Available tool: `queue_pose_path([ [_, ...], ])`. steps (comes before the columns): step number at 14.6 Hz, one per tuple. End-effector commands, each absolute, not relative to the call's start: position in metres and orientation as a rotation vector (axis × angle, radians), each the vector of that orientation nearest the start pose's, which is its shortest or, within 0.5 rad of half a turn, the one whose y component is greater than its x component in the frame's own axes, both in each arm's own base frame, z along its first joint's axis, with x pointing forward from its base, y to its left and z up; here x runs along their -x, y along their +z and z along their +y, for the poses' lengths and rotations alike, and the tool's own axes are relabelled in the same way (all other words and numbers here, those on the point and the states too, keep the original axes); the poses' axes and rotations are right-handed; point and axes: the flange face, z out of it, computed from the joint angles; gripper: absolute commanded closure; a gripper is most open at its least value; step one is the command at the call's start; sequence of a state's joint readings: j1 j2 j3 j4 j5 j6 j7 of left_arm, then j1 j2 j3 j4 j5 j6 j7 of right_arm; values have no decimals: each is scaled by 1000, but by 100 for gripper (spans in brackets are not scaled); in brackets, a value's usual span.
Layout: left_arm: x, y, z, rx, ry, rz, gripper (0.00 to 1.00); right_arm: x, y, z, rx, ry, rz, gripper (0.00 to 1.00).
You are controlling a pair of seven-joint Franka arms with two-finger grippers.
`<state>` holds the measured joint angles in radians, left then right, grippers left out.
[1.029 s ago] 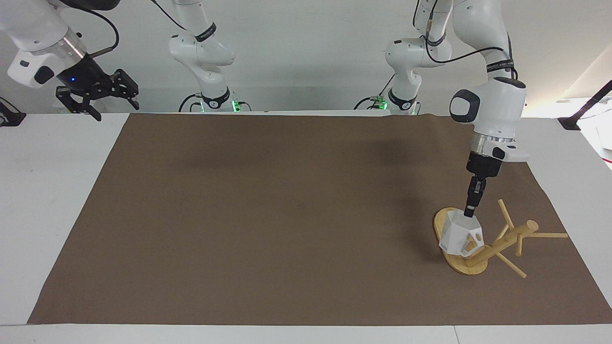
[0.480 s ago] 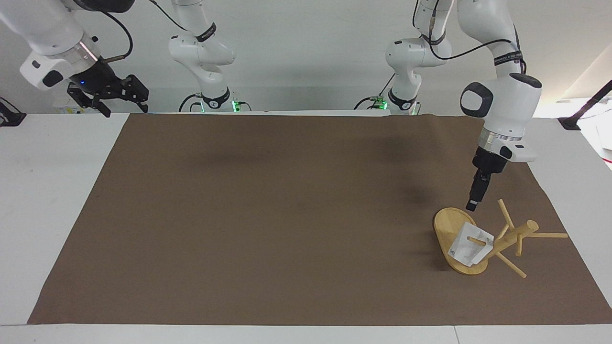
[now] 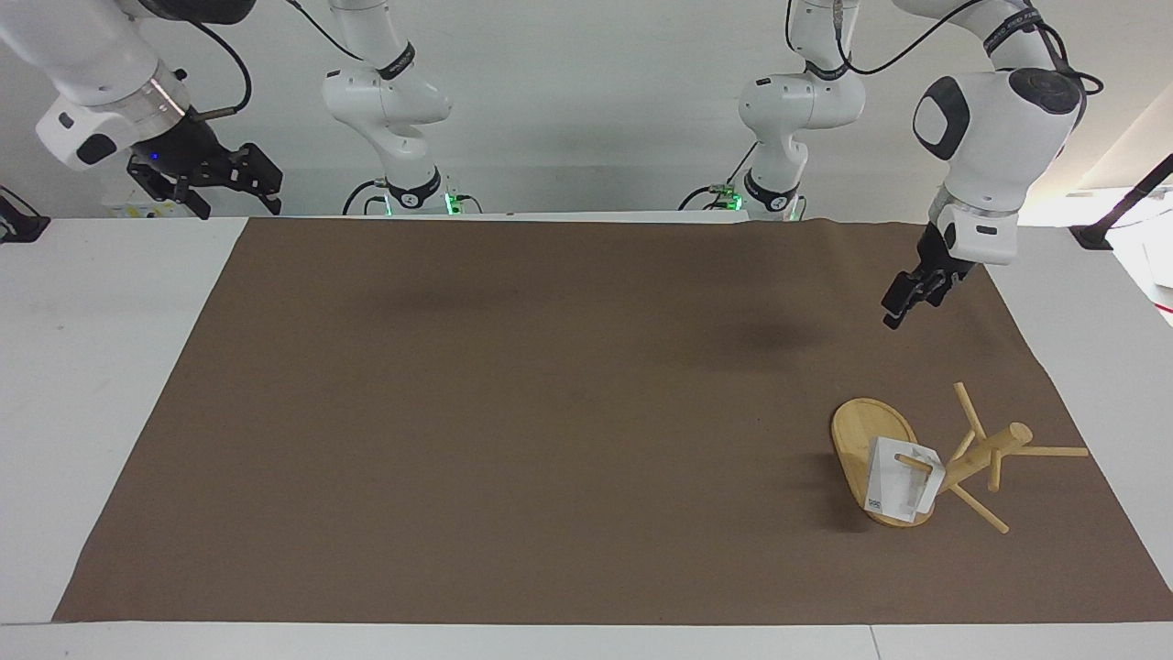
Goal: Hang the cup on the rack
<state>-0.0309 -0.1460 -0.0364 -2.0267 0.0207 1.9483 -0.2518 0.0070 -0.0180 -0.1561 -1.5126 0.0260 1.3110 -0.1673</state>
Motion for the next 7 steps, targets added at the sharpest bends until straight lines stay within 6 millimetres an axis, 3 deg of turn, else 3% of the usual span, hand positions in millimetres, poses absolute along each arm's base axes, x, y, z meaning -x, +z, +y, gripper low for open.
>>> queue_pose_path([
  [1,-526,534,-25,3095,63,124,0,-510,638,-77,3081,294,-20,1],
  [3,-520,544,-24,3086,166,173,0,-511,638,-72,3082,294,-39,1],
  [7,-515,570,-17,3014,179,179,0,-511,638,-71,3080,294,-42,1],
])
